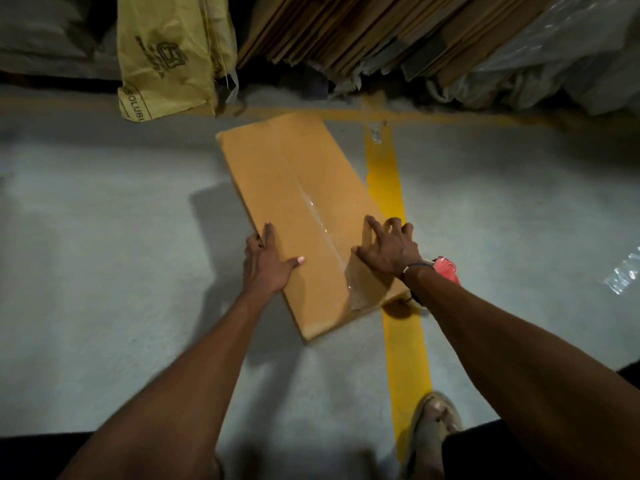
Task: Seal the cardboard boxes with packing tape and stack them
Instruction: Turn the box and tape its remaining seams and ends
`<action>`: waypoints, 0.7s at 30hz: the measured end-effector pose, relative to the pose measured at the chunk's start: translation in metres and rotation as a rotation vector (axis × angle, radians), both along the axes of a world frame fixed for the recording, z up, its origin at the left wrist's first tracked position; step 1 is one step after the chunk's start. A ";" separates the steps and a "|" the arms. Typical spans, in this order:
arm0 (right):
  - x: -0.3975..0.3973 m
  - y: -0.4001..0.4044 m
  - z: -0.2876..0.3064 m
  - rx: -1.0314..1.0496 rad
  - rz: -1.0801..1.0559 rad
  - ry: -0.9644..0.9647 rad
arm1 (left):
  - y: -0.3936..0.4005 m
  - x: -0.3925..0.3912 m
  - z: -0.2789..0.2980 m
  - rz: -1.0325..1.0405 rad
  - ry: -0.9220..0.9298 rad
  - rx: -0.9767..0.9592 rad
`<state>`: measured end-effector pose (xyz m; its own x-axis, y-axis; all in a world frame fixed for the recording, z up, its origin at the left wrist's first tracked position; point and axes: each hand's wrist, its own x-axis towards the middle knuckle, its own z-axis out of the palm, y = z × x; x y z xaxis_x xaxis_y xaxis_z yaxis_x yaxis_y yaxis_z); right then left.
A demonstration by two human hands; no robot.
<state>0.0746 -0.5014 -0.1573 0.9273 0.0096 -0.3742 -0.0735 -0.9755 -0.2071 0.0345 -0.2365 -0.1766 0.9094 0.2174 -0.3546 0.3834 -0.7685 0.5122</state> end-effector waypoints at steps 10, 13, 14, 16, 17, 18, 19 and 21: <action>-0.052 -0.054 -0.018 0.267 -0.235 -0.097 | -0.078 -0.004 0.002 -0.211 -0.268 0.282; -0.066 -0.089 -0.038 0.353 -0.504 -0.195 | -0.109 -0.029 -0.001 -0.388 -0.342 0.216; -0.071 -0.104 -0.047 0.346 -0.581 -0.192 | -0.118 -0.036 -0.004 -0.439 -0.352 0.203; -0.082 -0.136 -0.066 0.264 -0.641 -0.114 | -0.133 -0.047 -0.012 -0.499 -0.338 0.208; -0.086 -0.150 -0.076 0.222 -0.651 -0.048 | -0.137 -0.050 -0.016 -0.505 -0.323 0.226; -0.090 -0.163 -0.085 0.188 -0.658 0.015 | -0.139 -0.052 -0.019 -0.503 -0.316 0.251; -0.093 -0.173 -0.097 0.163 -0.655 0.078 | -0.141 -0.053 -0.021 -0.500 -0.317 0.279; -0.096 -0.185 -0.113 0.122 -0.616 0.189 | -0.142 -0.052 -0.024 -0.505 -0.320 0.329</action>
<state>-0.0215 -0.6864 -0.2699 0.6952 -0.4496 -0.5609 -0.6573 -0.7135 -0.2426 -0.0179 -0.3783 -0.2006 0.9767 -0.2111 -0.0393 -0.1950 -0.9484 0.2499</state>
